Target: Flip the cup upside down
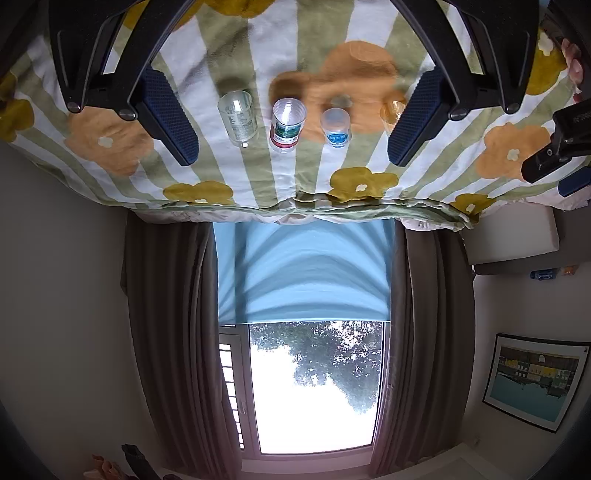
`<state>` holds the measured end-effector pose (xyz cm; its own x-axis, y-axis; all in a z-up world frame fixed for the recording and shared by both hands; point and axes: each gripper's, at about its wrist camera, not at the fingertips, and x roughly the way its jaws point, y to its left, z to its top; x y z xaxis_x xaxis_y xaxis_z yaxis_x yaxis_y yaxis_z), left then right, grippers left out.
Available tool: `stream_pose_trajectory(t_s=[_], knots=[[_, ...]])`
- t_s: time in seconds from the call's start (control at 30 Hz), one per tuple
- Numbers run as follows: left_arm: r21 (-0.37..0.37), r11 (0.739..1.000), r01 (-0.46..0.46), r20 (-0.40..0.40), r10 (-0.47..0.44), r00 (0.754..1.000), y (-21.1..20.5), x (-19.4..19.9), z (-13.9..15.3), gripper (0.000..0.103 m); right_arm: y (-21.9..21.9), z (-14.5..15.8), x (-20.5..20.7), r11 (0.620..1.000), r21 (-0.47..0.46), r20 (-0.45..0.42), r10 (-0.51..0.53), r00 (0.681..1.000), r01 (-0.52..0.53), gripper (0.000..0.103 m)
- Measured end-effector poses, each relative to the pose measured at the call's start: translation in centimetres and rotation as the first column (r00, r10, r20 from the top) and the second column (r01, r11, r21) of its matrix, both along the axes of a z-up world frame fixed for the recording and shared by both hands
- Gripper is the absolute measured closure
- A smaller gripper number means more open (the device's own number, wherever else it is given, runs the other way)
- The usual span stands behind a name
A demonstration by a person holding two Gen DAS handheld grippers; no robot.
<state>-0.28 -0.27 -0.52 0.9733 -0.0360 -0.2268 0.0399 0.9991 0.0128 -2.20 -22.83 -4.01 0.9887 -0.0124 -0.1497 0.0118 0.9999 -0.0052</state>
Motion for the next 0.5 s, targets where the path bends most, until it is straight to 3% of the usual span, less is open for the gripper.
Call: stream_pose_trajectory(t_s=[0.5], knots=[[0.002,1.0,0.0,0.0,0.0,1.0,0.02,-0.02,-0.06,0.0,0.84,-0.21,0.04,1.0,0.002,-0.003,0.002,1.0,-0.002,0.001]])
